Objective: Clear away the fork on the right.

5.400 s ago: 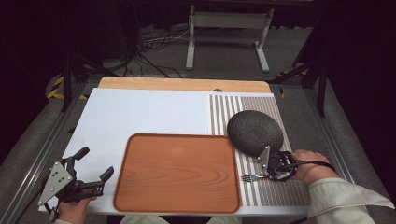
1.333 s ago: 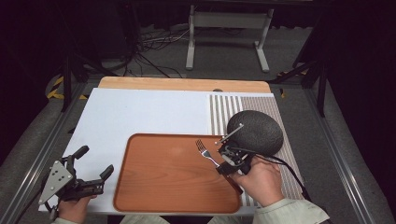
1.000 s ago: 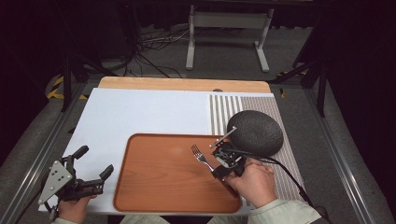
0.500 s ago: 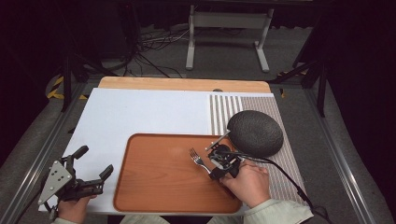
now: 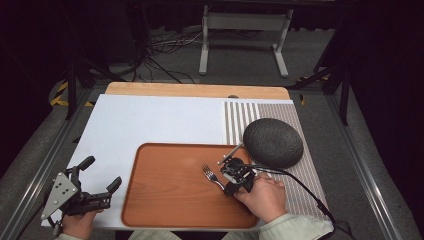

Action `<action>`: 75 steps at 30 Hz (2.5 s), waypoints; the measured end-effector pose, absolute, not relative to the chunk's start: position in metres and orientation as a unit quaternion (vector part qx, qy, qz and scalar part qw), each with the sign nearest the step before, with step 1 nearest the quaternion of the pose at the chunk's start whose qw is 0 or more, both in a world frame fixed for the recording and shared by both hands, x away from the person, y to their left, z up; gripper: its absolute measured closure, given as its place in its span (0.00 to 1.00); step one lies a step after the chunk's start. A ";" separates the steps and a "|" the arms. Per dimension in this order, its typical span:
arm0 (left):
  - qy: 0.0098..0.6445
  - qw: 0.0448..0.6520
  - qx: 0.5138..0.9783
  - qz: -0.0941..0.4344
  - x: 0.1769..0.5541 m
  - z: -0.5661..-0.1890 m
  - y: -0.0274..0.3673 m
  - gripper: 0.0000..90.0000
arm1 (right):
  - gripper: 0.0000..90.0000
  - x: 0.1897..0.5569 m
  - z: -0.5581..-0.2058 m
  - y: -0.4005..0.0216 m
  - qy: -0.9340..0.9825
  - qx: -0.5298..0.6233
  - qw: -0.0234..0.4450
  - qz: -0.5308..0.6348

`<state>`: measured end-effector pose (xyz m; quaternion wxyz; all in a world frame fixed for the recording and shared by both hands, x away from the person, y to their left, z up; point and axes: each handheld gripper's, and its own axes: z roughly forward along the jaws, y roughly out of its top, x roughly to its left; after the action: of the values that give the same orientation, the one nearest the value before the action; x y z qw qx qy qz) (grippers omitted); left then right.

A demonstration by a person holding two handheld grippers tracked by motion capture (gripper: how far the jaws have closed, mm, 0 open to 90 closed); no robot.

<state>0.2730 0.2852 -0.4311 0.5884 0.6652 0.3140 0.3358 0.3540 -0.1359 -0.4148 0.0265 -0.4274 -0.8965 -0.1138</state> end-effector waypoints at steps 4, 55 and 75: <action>0.315 0.588 0.665 0.336 0.273 -0.431 0.285 0.01 | 0.85 0.354 -0.416 -0.136 -0.895 -0.429 0.034 -0.116; 0.315 0.590 0.661 0.340 0.271 -0.431 0.286 0.01 | 1.00 0.367 -0.426 -0.117 -0.942 -0.200 -0.041 -0.266; 0.315 0.590 0.661 0.340 0.271 -0.430 0.286 0.01 | 1.00 0.372 -0.433 -0.119 -0.943 -0.214 -0.041 -0.251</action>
<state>0.2711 0.2862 -0.4304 0.5898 0.6613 0.3147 0.3404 0.3720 -0.1186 -0.4334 -0.0411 -0.2138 -0.9433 -0.2506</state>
